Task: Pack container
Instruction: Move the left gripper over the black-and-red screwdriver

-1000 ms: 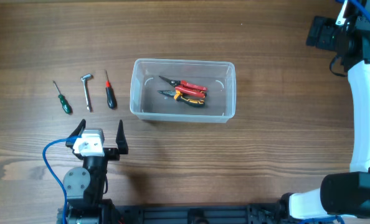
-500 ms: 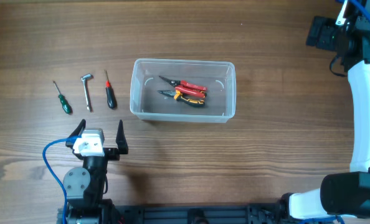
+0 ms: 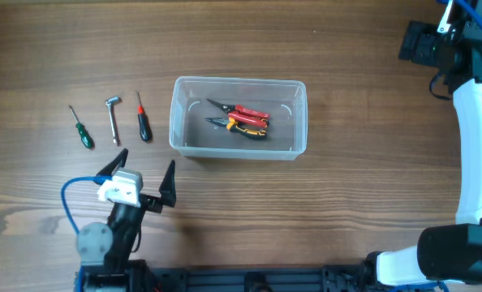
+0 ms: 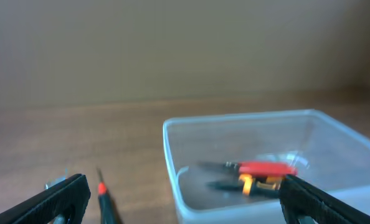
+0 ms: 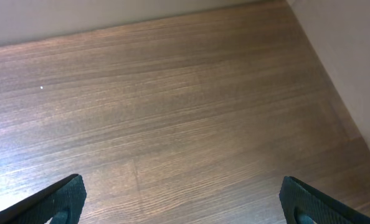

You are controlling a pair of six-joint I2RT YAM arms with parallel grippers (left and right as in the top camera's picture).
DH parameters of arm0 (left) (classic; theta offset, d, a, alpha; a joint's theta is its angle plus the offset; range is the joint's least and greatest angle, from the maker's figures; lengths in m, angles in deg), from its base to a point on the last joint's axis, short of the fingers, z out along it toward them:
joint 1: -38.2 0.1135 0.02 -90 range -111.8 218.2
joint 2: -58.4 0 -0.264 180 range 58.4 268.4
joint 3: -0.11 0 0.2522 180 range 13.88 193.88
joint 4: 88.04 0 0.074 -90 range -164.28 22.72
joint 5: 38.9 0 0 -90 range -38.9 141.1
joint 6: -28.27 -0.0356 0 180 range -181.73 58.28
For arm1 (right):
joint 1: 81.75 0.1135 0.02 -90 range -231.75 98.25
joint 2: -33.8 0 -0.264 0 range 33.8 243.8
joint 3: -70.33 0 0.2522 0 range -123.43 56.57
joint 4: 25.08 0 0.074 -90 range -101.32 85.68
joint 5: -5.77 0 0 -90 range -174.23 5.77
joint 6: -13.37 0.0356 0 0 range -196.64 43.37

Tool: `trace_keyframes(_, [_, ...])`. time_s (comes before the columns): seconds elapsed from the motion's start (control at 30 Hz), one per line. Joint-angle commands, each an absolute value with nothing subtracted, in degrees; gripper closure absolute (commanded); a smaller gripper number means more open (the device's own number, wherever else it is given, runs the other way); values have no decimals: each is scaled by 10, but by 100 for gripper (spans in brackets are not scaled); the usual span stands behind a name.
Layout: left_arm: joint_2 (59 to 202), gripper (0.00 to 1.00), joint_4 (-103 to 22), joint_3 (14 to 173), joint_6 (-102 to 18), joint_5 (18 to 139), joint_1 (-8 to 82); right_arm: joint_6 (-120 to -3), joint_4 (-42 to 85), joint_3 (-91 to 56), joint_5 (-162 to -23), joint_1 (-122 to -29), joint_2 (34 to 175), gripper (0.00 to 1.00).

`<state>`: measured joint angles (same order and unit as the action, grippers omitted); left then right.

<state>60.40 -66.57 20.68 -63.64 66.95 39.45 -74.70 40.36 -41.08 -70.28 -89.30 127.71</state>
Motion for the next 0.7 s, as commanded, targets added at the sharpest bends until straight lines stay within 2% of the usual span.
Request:
trace_keyframes(0.0, [679,0,-653,312,-627,660,399,-735,403,-409,-710,-892,1281,0])
trace_keyframes(0.13, [878,0,-566,472,-628,660,399,-735,403,-409,-710,-892,1281,0])
trace_keyframes(0.2, [1086,0,-427,653,-630,654,399,-735,403,-409,-710,-892,1281,0])
trace_keyframes(0.33, [1282,0,-327,821,-628,653,399,-735,403,-409,-710,-892,1281,0])
trace_keyframes(0.47, [1404,0,-325,859,-623,652,399,-735,403,-409,-710,-892,1281,0])
trace_keyframes(0.67, [1475,0,-264,859,-626,661,400,-735,403,-409,-710,-892,1281,0])
